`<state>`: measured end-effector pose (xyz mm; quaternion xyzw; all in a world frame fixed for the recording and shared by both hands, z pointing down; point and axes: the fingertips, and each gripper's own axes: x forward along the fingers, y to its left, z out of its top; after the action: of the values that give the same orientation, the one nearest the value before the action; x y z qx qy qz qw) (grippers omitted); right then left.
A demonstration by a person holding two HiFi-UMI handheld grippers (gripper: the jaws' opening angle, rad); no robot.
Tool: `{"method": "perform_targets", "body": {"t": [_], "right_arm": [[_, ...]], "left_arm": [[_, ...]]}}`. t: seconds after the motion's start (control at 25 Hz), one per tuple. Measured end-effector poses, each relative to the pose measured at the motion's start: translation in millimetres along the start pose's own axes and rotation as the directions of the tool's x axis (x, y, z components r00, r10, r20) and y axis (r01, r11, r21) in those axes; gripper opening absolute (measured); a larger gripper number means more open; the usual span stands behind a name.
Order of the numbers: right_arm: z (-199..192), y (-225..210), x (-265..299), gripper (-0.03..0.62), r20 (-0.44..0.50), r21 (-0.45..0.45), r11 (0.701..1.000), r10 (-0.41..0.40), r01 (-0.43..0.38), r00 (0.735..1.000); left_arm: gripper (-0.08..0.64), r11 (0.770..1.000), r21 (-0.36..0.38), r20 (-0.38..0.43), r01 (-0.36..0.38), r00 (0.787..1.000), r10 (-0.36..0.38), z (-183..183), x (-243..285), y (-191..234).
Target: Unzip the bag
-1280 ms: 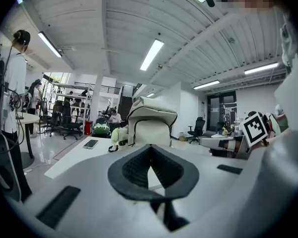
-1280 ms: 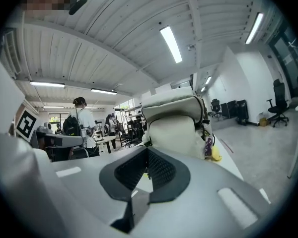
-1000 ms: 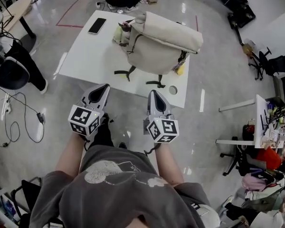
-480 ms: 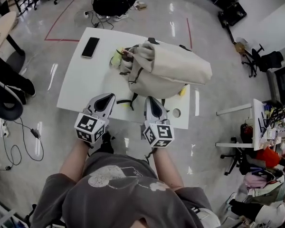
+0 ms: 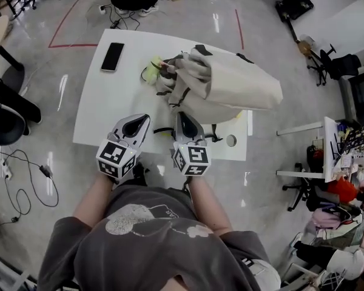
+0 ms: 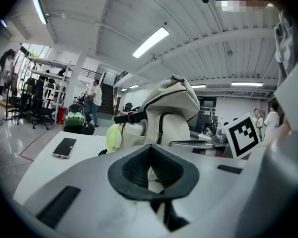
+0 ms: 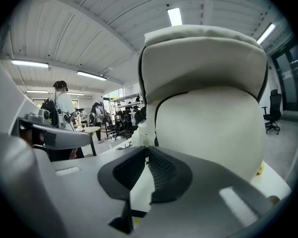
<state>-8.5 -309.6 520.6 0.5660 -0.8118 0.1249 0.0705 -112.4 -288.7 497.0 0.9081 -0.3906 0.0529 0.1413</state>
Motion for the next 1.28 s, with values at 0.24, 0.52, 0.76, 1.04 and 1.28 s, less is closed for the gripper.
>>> {"method": "perform_targets", "body": {"t": [0.24, 0.52, 0.76, 1.04, 1.28], "right_arm": [[-13, -13, 30, 0.057, -0.046, -0.032, 0.993, -0.119, 0.118, 0.992], [-28, -20, 51, 0.074, -0.079, -0.079, 0.974, -0.22, 0.214, 0.972], [-28, -25, 59, 0.101, -0.057, -0.072, 0.951, -0.305, 0.301, 0.951], [-27, -27, 58, 0.057, -0.039, -0.086, 0.934, -0.351, 0.347, 0.935], [-23, -17, 65, 0.058, -0.041, -0.063, 0.947, -0.319, 0.316, 0.947]], "left_arm": [[0.006, 1.0, -0.004, -0.015, 0.026, 1.0, -0.026, -4, 4, 18], [0.006, 0.998, -0.026, -0.038, 0.049, 0.998, -0.05, -16, 8, 29], [0.006, 0.998, -0.035, -0.047, 0.048, 0.998, -0.05, -21, 8, 39], [0.006, 0.997, -0.043, -0.063, 0.065, 0.996, -0.068, -26, 13, 42], [0.006, 0.996, -0.054, -0.055, 0.071, 0.996, -0.074, -23, 14, 45]]}}
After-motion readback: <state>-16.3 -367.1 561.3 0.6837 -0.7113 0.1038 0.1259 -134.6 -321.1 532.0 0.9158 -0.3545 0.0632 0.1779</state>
